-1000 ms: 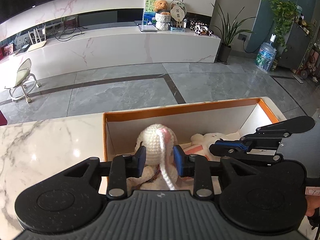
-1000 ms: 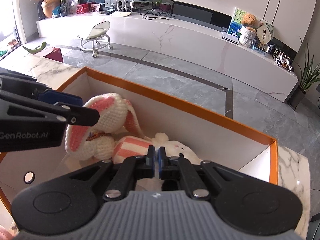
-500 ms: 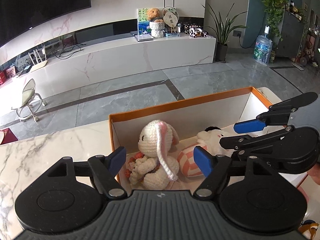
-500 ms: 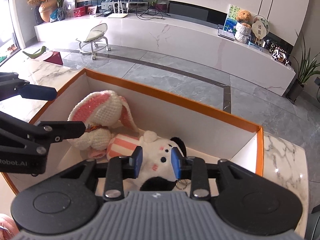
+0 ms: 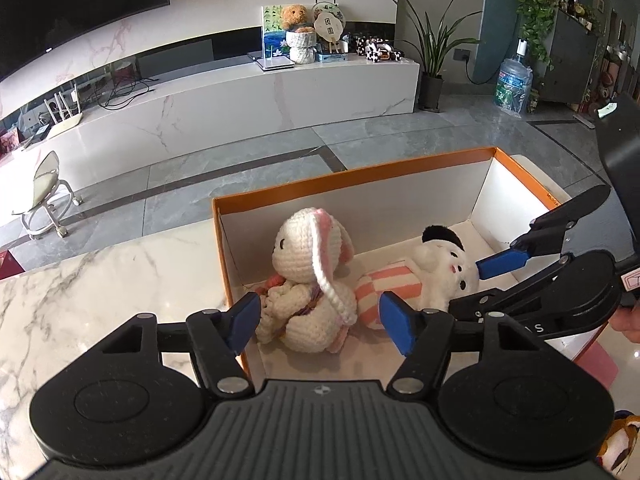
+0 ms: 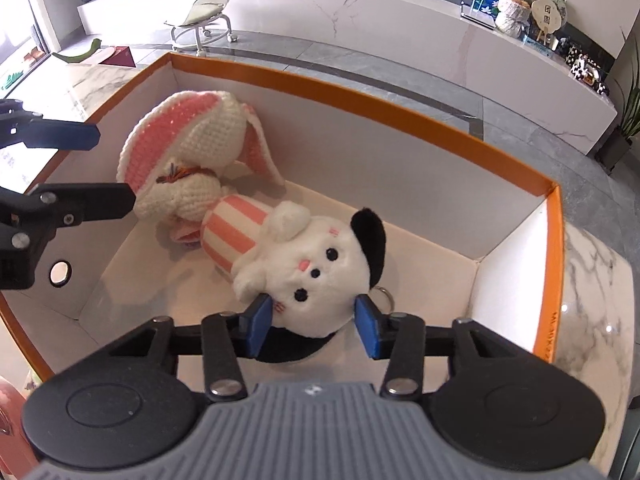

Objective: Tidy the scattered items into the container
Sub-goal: 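Lower the bunny into the box and open left tool while right tool releases its plush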

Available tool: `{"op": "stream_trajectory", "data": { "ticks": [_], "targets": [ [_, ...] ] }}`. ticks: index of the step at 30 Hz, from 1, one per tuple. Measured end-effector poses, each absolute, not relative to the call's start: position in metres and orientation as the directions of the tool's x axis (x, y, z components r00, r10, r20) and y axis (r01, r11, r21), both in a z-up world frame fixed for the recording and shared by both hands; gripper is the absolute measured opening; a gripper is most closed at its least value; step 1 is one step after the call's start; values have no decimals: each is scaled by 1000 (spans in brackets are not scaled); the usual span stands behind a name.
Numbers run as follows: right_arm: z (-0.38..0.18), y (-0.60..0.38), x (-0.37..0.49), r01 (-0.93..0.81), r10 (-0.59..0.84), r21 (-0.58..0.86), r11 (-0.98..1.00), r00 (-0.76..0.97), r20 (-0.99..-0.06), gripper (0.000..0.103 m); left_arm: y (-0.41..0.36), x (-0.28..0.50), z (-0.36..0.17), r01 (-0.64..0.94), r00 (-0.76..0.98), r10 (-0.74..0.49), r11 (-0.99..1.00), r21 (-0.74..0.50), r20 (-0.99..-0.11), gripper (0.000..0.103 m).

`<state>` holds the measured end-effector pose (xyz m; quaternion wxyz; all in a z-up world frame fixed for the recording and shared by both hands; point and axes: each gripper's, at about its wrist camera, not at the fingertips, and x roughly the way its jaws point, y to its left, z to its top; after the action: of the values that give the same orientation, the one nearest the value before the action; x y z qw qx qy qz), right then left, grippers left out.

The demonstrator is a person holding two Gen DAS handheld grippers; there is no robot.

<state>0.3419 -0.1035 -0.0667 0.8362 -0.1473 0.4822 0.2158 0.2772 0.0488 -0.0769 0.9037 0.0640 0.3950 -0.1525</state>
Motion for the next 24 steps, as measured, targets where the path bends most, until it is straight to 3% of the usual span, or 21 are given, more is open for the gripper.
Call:
{"op": "stream_trajectory", "data": {
  "ticks": [2, 3, 4, 9, 13, 20, 24],
  "targets": [
    [-65, -97, 342, -504, 192, -91, 859, 482, -855, 37, 50, 278, -79, 330, 637, -228, 944, -7, -736, 71],
    [-64, -94, 344, -504, 177, -119, 855, 500, -848, 17, 50, 277, -80, 334, 639, -226, 943, 0, -735, 71],
    [-64, -91, 346, -504, 162, -146, 851, 517, -841, 11, 50, 276, -80, 337, 642, -225, 941, 7, -733, 70],
    [-64, -85, 362, -474, 195, -62, 878, 473, -860, 16, 50, 275, -83, 347, 643, -232, 938, 7, -730, 67],
    [-66, -86, 365, -430, 225, 3, 903, 466, -855, 16, 53, 275, -90, 356, 603, -272, 933, -51, -750, 54],
    [-65, -90, 361, -387, 239, 44, 921, 471, -849, 16, 51, 270, -87, 328, 625, -248, 944, -40, -740, 55],
    [-51, -87, 348, -397, 229, 4, 918, 523, -821, 27, 46, 261, -77, 307, 652, -235, 951, -33, -721, 61]
  ]
}}
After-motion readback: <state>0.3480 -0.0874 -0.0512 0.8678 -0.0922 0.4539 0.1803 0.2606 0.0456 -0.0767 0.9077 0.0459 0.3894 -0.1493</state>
